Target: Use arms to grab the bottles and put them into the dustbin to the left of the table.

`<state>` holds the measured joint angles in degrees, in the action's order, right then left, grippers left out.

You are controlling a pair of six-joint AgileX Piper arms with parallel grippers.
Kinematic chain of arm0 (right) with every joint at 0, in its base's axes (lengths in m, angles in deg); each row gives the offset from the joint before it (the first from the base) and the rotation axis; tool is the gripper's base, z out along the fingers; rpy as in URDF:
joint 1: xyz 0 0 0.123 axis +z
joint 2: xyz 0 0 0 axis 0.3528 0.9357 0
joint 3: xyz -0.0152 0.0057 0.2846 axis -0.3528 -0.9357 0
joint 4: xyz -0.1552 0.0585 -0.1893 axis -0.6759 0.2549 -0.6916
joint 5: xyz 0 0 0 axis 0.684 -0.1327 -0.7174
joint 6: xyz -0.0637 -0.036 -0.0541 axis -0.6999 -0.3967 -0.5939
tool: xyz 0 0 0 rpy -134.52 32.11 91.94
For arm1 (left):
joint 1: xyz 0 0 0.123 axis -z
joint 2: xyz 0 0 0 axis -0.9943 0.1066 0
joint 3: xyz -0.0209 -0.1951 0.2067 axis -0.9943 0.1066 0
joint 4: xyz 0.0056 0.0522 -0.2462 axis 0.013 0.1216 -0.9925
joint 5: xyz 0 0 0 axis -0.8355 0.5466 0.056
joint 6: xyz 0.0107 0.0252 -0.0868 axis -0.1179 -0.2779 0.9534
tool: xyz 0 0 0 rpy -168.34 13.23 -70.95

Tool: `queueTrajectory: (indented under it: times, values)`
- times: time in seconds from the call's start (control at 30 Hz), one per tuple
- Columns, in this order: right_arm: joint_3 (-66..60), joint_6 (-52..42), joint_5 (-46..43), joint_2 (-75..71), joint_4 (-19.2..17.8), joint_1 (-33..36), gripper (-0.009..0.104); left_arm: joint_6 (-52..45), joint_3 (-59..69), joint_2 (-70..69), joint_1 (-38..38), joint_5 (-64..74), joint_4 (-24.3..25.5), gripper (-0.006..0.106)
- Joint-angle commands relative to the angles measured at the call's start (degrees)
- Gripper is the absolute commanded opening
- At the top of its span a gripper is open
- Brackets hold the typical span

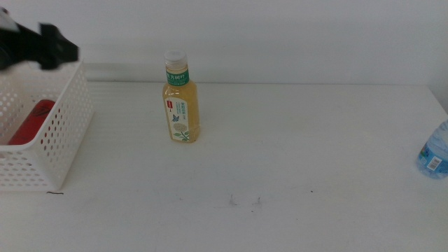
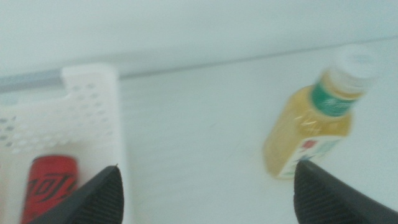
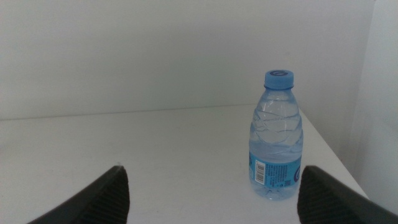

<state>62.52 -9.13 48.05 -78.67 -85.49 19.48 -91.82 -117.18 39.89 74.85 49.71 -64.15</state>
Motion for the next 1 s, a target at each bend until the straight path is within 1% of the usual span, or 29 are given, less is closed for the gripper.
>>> queueTrajectory:
  times: [0.0,0.13,0.23,0.3,0.33,0.43,0.5,0.63,0.8,0.87,0.97]
  values:
    - [-0.23,-0.22,-0.59,-0.28,-0.41,-0.39,0.088,-0.47,9.97,-6.30,5.65,-12.26,-2.57,0.094]
    - [-0.23,-0.22,-0.59,-0.28,-0.41,-0.39,0.088,-0.47,23.56,-12.13,18.42,-30.80,-5.64,0.094]
    - [-0.23,-0.22,-0.59,-0.28,-0.41,-0.39,0.088,-0.47,32.06,-12.82,28.69,-44.21,-5.58,0.094]
    - [-0.23,-0.22,-0.59,-0.28,-0.41,-0.39,0.088,1.35,37.59,-11.73,36.00,-55.08,-5.58,0.094]
    - [-0.23,-0.22,-0.59,-0.28,-0.41,-0.39,0.088,2.95,40.13,-11.12,38.98,-60.91,-4.92,0.094]
    - [-0.23,-0.22,-0.59,-0.28,-0.41,-0.39,0.088,11.69,46.27,-7.59,48.17,-76.99,-1.38,0.094]
    - [-0.23,-0.22,-0.59,-0.28,-0.41,-0.39,0.088,17.77,49.41,-4.25,51.50,-85.23,1.67,0.094]
    - [-0.23,-0.22,-0.59,-0.28,-0.41,-0.39,0.088,27.61,50.89,3.78,51.78,-90.59,6.99,0.094]
    - [-0.23,-0.22,-0.59,-0.28,-0.41,-0.39,0.088,36.17,50.76,15.06,48.84,-100.37,13.75,0.094]
    - [-0.23,-0.22,-0.59,-0.28,-0.41,-0.39,0.088,36.66,49.82,18.37,47.14,-102.35,15.48,0.094]
    - [-0.23,-0.22,-0.59,-0.28,-0.41,-0.39,0.088,36.66,46.72,22.48,44.01,-101.91,19.47,0.094]
